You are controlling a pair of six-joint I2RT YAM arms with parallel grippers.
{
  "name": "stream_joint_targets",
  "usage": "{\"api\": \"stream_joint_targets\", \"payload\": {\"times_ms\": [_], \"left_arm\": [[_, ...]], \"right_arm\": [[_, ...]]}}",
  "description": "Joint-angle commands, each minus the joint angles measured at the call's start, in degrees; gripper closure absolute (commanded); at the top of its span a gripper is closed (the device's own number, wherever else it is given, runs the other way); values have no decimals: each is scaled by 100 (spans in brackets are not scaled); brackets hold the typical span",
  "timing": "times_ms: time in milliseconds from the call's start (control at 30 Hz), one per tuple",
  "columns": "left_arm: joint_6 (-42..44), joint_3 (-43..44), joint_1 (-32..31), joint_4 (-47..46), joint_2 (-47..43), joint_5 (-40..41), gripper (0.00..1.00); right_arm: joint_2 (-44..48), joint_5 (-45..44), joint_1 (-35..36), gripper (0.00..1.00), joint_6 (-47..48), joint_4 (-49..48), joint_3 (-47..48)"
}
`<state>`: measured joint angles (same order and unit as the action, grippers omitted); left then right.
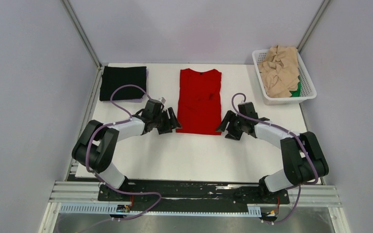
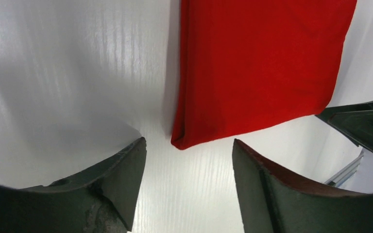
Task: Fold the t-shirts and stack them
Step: Grab one side of the 2/3 rectangular tshirt with both arms
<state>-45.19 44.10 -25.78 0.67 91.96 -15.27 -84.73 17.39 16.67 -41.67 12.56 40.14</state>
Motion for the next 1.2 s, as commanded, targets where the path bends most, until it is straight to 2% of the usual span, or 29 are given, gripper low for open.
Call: {"api": "stream_joint_targets", "payload": {"times_ms": [0, 233, 300, 433, 767, 1033, 1100, 1133, 1167], "left_arm": [[-115, 94, -32, -363, 380, -197, 36], [-105, 83, -40, -308, 672, -234, 57], [-83, 66, -40, -205, 687, -156, 60], [4, 58, -40, 150, 659, 31, 60], [76, -28, -153, 705, 459, 430, 58], [54, 33, -335, 904, 536, 617, 60], [21, 105, -400, 834, 633, 542, 69], [-27, 120, -480, 824, 658, 542, 86], [-118, 111, -511, 827, 663, 617, 94]], "right_arm": [[-228, -224, 120, 43, 19, -288, 20], [-567, -399, 248, 51, -54, -446, 5], [-670, -391, 268, 55, -77, -473, 23], [-850, -424, 319, 60, -81, -491, 55], [-866, -545, 368, 82, -96, -394, -63], [-839, -509, 401, 92, -89, -386, -147], [-816, -486, 417, 93, -95, -386, -153], [-784, -471, 424, 94, -102, -386, -162], [-728, -459, 439, 95, -109, -378, -172]]}}
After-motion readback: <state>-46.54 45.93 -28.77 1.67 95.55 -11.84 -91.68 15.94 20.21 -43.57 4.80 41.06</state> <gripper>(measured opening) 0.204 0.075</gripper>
